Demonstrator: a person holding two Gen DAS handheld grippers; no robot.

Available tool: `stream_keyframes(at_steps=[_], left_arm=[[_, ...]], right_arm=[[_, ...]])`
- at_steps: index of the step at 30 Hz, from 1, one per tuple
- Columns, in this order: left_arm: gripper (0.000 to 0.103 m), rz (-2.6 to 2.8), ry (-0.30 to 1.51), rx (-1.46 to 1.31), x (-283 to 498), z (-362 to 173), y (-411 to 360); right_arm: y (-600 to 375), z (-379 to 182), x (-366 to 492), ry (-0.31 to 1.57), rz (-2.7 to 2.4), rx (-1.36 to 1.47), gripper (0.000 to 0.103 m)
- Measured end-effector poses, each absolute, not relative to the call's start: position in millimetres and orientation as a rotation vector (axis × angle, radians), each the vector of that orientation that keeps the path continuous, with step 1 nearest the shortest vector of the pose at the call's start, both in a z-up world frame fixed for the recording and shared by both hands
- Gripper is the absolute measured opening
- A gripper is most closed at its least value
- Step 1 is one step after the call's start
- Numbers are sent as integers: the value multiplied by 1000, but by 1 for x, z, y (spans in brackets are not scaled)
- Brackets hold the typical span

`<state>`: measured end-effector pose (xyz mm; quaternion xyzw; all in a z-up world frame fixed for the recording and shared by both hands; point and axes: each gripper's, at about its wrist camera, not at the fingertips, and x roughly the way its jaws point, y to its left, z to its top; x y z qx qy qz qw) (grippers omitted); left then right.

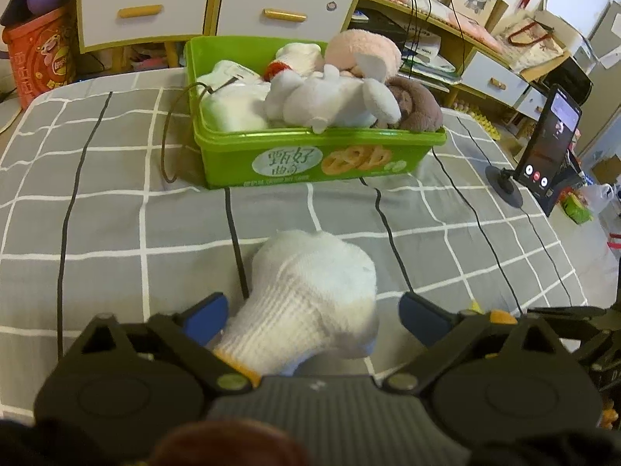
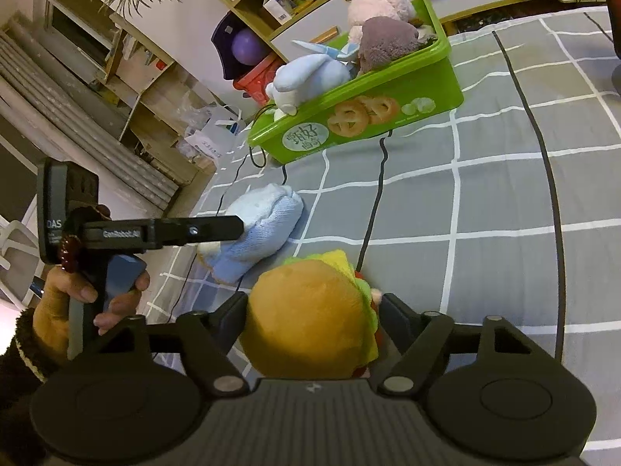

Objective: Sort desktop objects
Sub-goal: 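Grasp white glove with left tool while right tool grasps yellow burger plush, then carry glove and burger plush to the basin, lower them in and open both tools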

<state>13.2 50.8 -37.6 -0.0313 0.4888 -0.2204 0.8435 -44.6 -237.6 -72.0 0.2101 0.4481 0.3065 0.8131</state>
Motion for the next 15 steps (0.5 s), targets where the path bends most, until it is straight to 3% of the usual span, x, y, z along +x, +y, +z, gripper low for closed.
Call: stream_keyframes(at_steps=[5, 9, 15], left_arm=[[79, -447, 1045, -48, 14, -41, 51], [60, -450, 1045, -60, 14, -41, 56], [46, -456, 1040, -96, 15, -36, 63]], right_arm=[[-238, -72, -44, 949, 652, 460, 64], [-239, -70, -42, 951, 643, 468, 60], [-237, -63, -37, 943, 627, 454, 59]])
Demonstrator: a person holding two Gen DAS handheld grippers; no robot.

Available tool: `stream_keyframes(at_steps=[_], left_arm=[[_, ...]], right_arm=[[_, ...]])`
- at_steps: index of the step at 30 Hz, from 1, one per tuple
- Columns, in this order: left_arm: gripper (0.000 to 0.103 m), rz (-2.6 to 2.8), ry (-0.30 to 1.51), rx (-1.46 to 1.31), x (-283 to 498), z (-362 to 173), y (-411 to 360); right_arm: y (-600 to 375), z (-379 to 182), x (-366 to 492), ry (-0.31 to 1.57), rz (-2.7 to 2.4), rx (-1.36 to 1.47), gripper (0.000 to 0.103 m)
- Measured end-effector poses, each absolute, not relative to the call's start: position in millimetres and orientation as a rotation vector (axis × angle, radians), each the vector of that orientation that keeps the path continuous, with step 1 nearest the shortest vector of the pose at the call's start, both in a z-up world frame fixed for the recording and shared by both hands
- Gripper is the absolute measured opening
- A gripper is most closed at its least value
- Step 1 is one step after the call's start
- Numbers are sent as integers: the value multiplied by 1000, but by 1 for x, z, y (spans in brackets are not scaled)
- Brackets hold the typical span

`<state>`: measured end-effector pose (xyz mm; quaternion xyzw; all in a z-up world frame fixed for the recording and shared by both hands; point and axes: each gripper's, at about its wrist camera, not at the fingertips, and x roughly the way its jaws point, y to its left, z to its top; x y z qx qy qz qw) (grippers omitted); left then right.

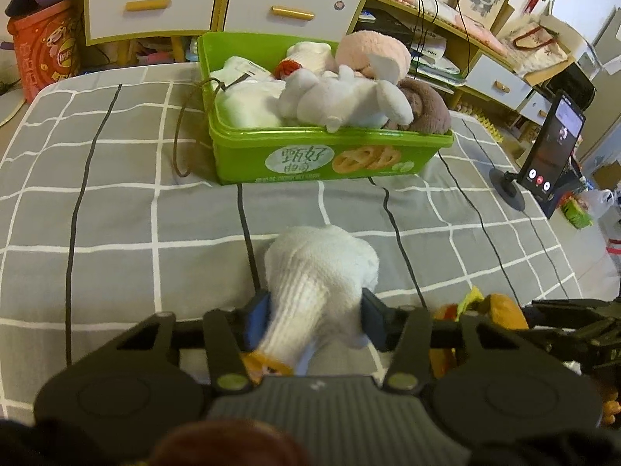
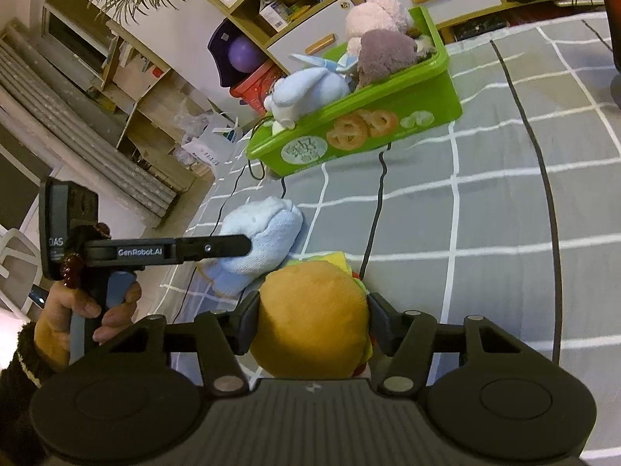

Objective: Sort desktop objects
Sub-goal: 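Carry glove and burger plush to the basin, lower them in and open both tools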

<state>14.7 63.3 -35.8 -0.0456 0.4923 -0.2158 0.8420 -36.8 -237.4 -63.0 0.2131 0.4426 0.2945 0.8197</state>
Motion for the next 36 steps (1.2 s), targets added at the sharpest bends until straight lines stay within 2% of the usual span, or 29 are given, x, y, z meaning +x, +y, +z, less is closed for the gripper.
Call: stream_keyframes(at_steps=[6, 19, 27, 36], left_arm=[[41, -454, 1023, -126, 15, -30, 68], [40, -408, 870, -154, 27, 25, 88], [40, -351, 803, -135, 62, 51, 85], [40, -294, 778, -222, 134, 50, 74]], right_arm=[[-243, -48, -27, 899, 601, 458, 58], [-252, 15, 17, 735, 582, 455, 58], [-240, 49, 59, 640, 574, 444, 58], [-198, 47, 128, 645, 529, 406, 58]])
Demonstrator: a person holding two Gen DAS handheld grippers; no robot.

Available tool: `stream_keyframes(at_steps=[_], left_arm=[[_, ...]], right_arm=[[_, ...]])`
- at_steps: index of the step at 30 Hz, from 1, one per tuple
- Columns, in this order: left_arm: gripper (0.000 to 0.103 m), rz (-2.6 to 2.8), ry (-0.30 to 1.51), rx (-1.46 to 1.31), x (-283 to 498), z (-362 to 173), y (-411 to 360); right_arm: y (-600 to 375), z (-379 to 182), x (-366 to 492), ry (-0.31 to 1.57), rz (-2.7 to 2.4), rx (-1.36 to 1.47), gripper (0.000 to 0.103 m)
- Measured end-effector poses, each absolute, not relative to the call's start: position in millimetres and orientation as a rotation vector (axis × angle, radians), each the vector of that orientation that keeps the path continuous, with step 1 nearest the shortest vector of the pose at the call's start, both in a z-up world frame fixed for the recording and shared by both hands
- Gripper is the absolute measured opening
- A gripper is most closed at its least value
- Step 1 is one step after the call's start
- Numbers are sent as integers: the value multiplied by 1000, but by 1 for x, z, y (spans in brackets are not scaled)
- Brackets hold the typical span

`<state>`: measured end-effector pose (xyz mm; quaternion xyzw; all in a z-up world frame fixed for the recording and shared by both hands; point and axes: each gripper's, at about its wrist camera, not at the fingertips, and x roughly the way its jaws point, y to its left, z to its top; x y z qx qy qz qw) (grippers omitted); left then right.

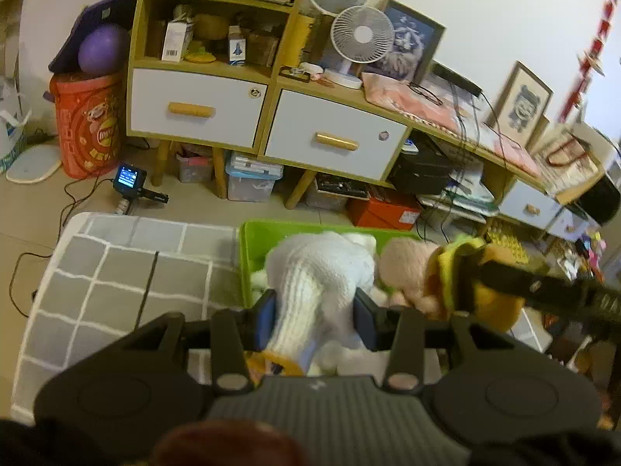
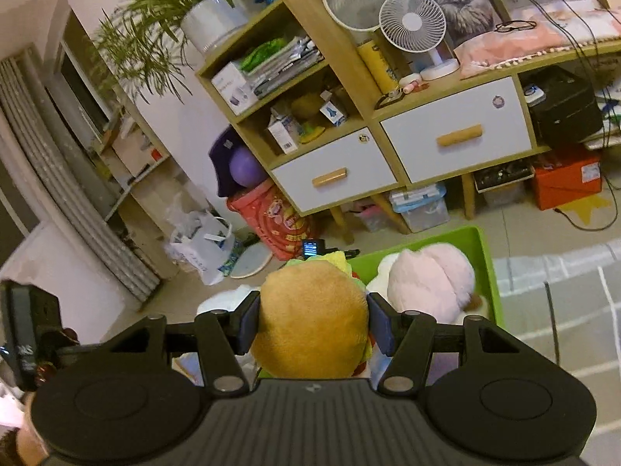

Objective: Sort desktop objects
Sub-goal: 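Carry glove and burger plush to the basin, lower them in and open both tools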

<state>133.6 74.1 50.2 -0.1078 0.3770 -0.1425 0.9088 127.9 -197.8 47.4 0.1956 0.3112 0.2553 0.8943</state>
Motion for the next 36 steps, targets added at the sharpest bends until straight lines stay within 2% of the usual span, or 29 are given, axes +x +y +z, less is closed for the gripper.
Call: stream_keyframes(at_steps=[13, 34, 36], left_arm=[[40, -219, 778, -265, 201, 12, 63], [40, -221, 826, -203, 218, -16, 48], [43, -224, 821, -206, 216, -15, 48]], right_arm=[[-159, -12, 183, 749, 498, 368, 58], [-139, -24, 175, 745, 527, 248, 57], [-140, -22, 175, 745, 529, 255, 60]])
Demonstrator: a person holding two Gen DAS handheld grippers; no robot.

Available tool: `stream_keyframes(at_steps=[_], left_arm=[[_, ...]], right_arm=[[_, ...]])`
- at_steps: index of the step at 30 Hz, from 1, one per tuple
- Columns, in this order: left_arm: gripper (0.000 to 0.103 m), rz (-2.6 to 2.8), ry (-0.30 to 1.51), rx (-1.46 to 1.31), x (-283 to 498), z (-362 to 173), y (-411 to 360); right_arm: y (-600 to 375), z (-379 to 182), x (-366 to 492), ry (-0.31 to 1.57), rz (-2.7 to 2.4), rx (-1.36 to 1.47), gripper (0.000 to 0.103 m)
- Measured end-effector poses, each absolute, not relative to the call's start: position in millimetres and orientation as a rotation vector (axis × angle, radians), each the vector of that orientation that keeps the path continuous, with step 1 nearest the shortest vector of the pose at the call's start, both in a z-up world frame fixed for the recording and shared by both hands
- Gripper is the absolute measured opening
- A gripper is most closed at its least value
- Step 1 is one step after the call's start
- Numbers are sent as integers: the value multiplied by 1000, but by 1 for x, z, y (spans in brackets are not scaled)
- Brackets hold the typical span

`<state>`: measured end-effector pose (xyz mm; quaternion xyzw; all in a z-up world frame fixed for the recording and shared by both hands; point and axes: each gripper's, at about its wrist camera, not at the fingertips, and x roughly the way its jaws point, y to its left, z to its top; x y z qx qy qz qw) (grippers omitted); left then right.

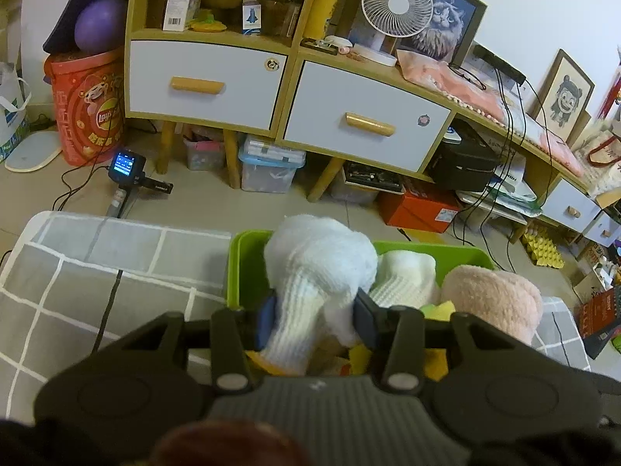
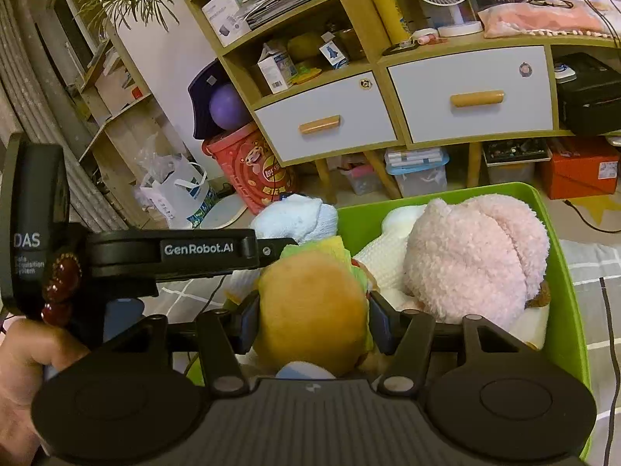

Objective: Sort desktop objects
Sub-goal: 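Carry glove and burger plush to the basin, lower them in and open both tools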

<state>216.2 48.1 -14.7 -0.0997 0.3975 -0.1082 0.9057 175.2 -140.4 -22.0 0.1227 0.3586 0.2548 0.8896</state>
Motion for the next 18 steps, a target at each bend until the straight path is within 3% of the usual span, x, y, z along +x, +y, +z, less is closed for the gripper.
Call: stream_keyframes(at_steps=[7, 14, 18], left_arm=[[57, -231, 797, -205, 209, -6, 49], [86, -228, 776, -204, 192, 10, 52], [97, -213, 766, -191, 176, 20, 52]], right_arm=[[-150, -13, 173, 736, 533, 291, 72], [-170, 6, 162, 718, 525, 313, 80], [-179, 14, 150, 732, 515, 311, 84]])
